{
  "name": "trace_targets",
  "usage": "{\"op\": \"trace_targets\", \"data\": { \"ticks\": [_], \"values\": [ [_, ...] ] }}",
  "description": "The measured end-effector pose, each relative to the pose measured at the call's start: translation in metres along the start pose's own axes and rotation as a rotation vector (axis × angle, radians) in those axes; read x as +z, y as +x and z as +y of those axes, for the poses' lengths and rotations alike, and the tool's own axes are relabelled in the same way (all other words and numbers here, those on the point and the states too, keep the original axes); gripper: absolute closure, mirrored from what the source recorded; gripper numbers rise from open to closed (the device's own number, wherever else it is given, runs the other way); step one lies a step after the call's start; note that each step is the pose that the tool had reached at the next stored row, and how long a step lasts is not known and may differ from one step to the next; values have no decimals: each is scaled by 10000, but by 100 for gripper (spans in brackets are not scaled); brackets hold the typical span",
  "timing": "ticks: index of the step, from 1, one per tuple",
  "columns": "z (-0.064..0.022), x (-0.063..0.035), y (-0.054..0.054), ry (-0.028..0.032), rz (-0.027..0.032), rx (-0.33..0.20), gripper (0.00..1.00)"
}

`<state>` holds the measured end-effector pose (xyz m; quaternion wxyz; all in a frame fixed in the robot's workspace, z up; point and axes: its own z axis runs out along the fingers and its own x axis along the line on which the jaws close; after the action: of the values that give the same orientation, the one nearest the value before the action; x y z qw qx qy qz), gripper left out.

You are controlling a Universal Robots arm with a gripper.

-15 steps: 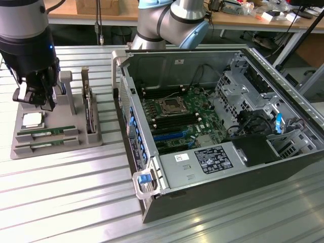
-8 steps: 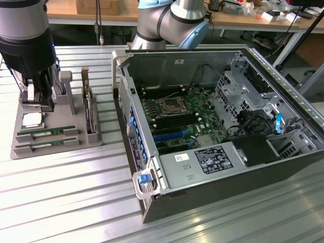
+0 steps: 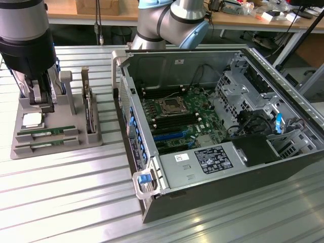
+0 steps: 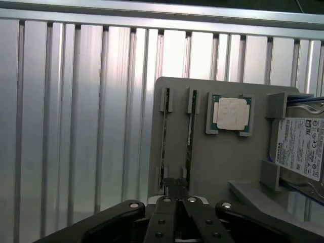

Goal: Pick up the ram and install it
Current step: 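Pick up the ram and move it above insertion slot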

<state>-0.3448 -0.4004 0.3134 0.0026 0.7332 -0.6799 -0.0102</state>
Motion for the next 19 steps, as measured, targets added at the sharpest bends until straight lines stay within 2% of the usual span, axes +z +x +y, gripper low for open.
{"op": "trace_targets", "data": {
  "ticks": [6, 7, 8, 13, 19],
  "values": [
    [0, 0, 0, -2, 4, -108, 89],
    [0, 1, 0, -1, 4, -108, 76],
    [0, 1, 0, -2, 4, -108, 70],
    [0, 17, 0, 0, 3, -108, 70],
    [-2, 133, 2, -1, 3, -109, 70]
  ]
}}
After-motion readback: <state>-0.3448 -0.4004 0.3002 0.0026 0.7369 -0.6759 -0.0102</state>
